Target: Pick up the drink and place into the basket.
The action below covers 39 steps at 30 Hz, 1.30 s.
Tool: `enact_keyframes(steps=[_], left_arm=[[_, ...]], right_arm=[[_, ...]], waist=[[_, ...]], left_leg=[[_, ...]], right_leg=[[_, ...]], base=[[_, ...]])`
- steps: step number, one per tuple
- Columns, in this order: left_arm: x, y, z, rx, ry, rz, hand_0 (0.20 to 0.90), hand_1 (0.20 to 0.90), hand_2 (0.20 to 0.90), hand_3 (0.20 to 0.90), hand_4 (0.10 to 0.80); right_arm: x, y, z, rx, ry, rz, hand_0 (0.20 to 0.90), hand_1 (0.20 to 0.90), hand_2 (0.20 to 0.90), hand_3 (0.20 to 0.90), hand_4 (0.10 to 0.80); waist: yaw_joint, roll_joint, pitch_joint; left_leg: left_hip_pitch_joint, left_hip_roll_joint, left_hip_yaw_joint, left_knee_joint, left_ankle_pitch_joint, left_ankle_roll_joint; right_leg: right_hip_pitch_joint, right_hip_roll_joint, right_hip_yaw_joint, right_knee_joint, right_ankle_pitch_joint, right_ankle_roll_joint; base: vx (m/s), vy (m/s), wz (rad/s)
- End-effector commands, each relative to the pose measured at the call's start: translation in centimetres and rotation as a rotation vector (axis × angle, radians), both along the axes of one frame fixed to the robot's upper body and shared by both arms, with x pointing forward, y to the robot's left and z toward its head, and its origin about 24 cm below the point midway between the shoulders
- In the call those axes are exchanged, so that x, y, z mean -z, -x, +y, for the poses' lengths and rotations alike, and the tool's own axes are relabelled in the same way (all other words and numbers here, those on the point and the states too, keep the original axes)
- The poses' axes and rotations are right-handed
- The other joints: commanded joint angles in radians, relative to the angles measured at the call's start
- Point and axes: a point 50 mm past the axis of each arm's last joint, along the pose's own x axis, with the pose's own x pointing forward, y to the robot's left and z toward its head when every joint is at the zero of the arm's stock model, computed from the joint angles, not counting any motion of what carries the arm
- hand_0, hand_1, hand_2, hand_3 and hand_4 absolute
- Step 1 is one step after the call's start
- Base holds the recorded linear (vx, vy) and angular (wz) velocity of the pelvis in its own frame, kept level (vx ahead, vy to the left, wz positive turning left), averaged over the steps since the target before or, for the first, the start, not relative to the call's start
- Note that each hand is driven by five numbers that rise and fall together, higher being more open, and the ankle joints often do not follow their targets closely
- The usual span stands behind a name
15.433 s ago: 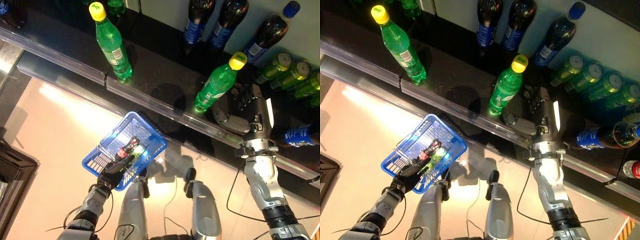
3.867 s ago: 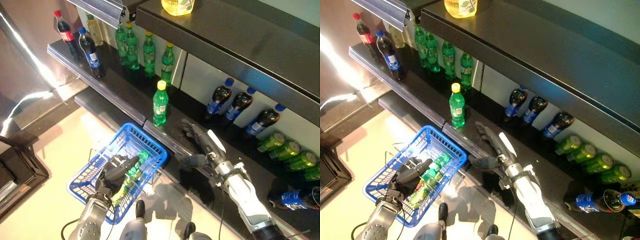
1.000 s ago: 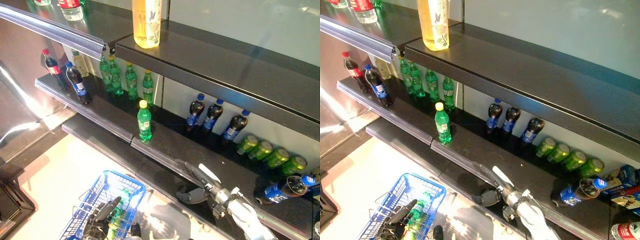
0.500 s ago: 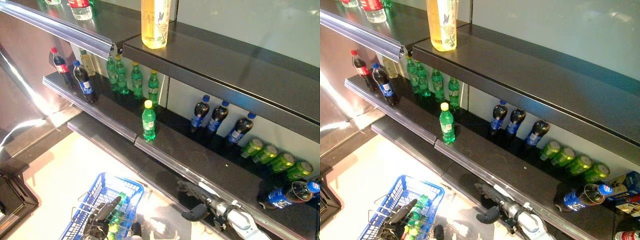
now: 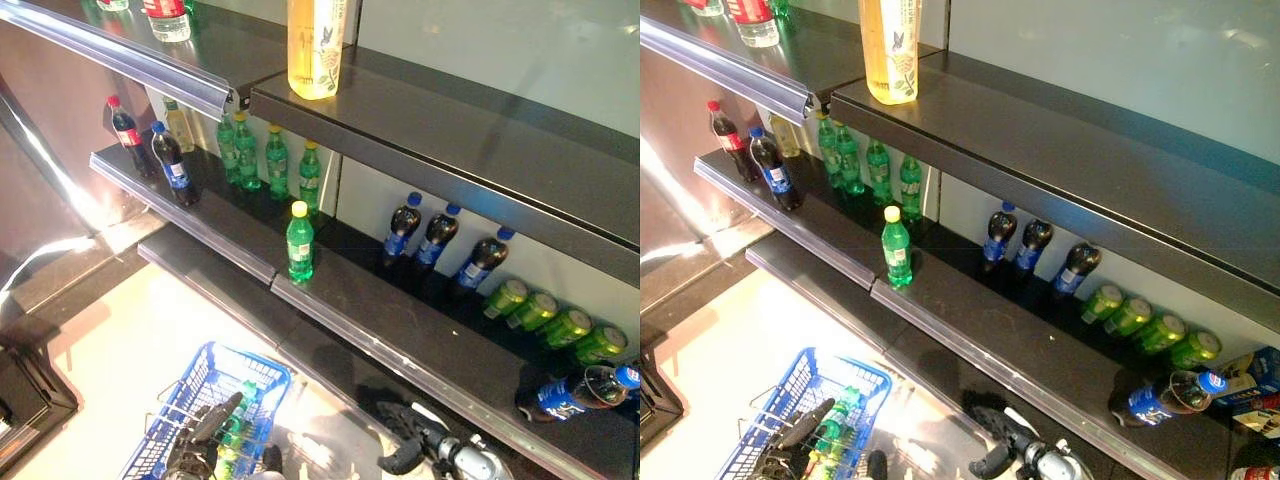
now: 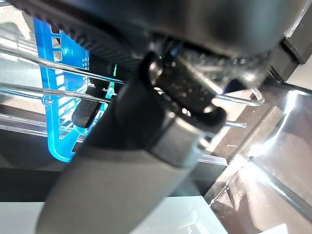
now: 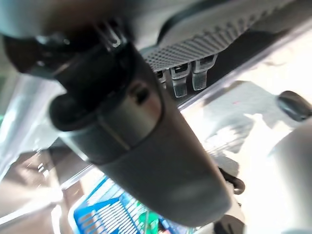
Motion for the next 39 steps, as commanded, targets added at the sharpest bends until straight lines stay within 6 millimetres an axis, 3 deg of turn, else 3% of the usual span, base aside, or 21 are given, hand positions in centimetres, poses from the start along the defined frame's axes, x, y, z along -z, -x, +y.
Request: enact_keyframes(steps=[1,6,16,24,30,39], left_arm=[[-6.7,-9.3,2.7,0.125,-0.252,-0.449,0.3,0.3,0.3,0.2,0.1],[-3.9,-7.2,2.5,0.144,-0.23,-0.281,0.3,0.3,0.3,0.2,0.1],[-0.8,-3.5,2.6,0.206,-0.208,-0.06,0.3,0.3,0.3,0.2,0.1],[0.2,-2.2,2.4,0.32,-0.199,0.043,0.3,0.3,0.3,0.2,0.1],[1.0,-1.7,1.1,0.432,-0.156,0.089,0.3,0.3,0.3,0.2,0.1],[1.6,-1.0,0.4,0.492,-0.13,0.137,0.3,0.3,0.3,0.2,0.1]], right_arm=[[-0.3,-1.3,-2.9,0.14,0.079,-0.037,0.9,0.9,0.9,0.9,0.8],[1.4,1.6,-5.0,0.396,0.093,0.108,0.9,0.9,0.9,0.9,0.8],[2.2,5.2,-7.8,0.83,0.094,0.233,0.9,0.9,0.9,0.9,0.8],[2.3,5.5,-7.9,0.931,0.068,0.217,0.9,0.9,0.9,0.9,0.8],[2.5,5.7,-7.4,0.922,0.044,0.22,0.9,0.9,0.9,0.9,0.8],[2.5,5.3,-7.0,0.915,0.033,0.214,0.9,0.9,0.9,0.9,0.8]], waist=[[0.028,0.076,-0.054],[0.02,0.081,-0.06],[-0.022,0.087,-0.067],[-0.051,0.08,-0.072],[-0.065,0.076,-0.072],[-0.068,0.069,-0.072]], left_leg=[[0.1,-0.004,0.024,0.006,-0.116,-0.033],[0.111,-0.003,0.042,0.006,-0.124,-0.025],[0.137,-0.002,0.089,0.006,-0.141,-0.014],[0.142,-0.005,0.12,0.006,-0.151,-0.007],[0.142,-0.007,0.137,0.006,-0.155,-0.001],[0.143,-0.006,0.148,0.006,-0.155,-0.002]], right_leg=[[-0.03,0.021,-0.021,0.043,0.036,-0.02],[-0.031,0.026,-0.004,0.043,0.037,-0.023],[-0.043,0.039,0.048,0.043,0.04,-0.021],[-0.061,0.049,0.089,0.037,0.05,-0.019],[-0.072,0.053,0.111,0.03,0.056,-0.018],[-0.076,0.058,0.115,0.026,0.061,-0.02]], base=[[0.032,0.007,-0.01],[0.019,-0.002,-0.04],[0.006,-0.005,-0.17],[-0.019,-0.02,-0.26],[-0.041,0.003,-0.17],[-0.015,-0.003,-0.05]])
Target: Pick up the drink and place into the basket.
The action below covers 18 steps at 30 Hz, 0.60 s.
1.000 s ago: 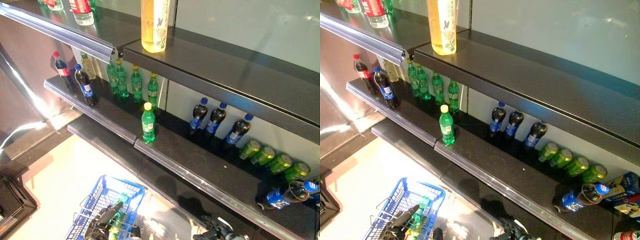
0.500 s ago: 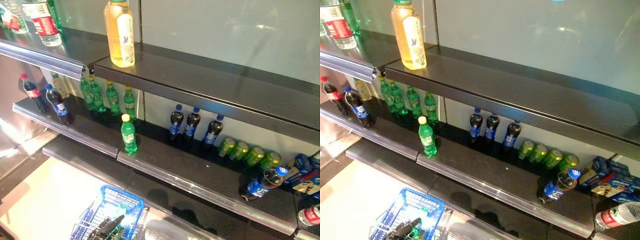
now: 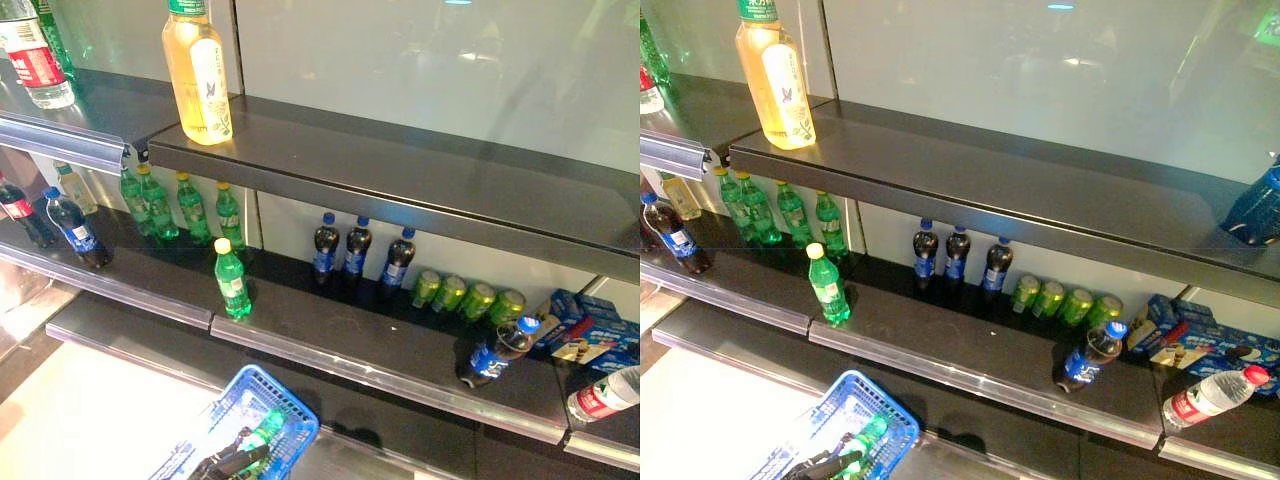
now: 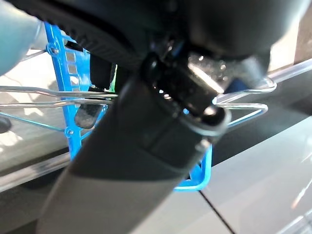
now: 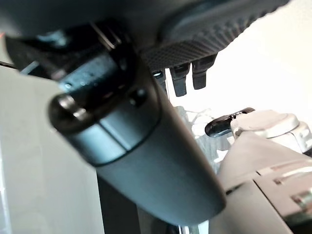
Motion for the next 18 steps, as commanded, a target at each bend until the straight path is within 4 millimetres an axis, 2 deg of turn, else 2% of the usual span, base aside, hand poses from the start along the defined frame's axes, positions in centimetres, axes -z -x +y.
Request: enact_keyframes(steps=[1,18], left_arm=[[-1.63,-3.78,1.56,0.089,-0.052,-0.167,0.3,0.3,0.3,0.2,0.1],[-1.6,-4.07,1.21,0.109,-0.045,-0.168,0.3,0.3,0.3,0.2,0.1]], right_arm=[[-1.24,-3.61,-2.61,0.031,0.078,-0.106,0.9,0.9,0.9,0.9,0.8],[-1.13,-3.69,-2.24,0.014,0.073,-0.106,0.9,0.9,0.9,0.9,0.8]], waist=[[0.045,0.087,0.037],[0.046,0.085,0.031]], left_leg=[[0.058,-0.047,-0.029,0.008,-0.114,0.024],[0.055,-0.046,-0.032,0.008,-0.113,0.025]], right_leg=[[-0.035,0.037,-0.072,0.005,0.053,-0.001],[-0.038,0.044,-0.07,0.009,0.046,-0.008]], base=[[-0.025,-0.007,-0.06],[-0.004,-0.003,-0.04]])
